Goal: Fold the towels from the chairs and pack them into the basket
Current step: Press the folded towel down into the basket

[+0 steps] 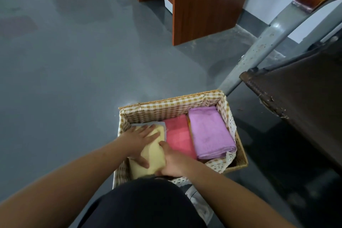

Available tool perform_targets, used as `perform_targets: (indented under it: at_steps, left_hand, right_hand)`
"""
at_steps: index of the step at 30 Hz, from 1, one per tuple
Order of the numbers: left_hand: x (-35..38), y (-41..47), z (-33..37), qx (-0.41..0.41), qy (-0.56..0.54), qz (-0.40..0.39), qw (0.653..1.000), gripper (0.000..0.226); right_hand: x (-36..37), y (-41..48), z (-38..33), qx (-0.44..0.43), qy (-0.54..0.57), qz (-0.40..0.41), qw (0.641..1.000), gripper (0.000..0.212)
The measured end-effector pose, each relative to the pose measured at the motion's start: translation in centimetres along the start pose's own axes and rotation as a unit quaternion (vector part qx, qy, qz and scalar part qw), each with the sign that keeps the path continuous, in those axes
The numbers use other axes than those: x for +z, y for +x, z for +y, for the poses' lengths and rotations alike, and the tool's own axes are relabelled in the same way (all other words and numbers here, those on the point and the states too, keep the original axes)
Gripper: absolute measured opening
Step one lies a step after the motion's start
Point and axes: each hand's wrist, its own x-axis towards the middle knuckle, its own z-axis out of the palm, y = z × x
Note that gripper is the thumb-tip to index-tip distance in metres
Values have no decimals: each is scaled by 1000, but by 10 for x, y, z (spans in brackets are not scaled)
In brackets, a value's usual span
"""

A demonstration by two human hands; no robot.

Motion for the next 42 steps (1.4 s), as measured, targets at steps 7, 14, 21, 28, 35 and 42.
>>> perform_targets:
  at_steps: [7,14,21,28,35,42]
  left_hand:
    - [-40,-8,0,-41,-115,2,992,109]
    - [-191,-52,30,3,-172,227,958,58]
    - [-325,-96,161,114,-183,380,899,41]
    - [-370,-103,363,270,-185,401,856,30]
    - [-348,-71,558,386,-170,316,850,21]
    - [-306,-8,692,418,-157,222,867,27]
  right_hand:
    - [-38,-17,-6,-9,-12,54,998,95]
    - [-137,-111,-1,4,25,330,943,34]
    - [-206,-299,48,94,-8,471,877,59]
    - [-182,-483,151,248,-5,555,794,56]
    - [-107,-605,268,395,74,571,716,50]
    - [-61,-639,372,515,118,523,669,50]
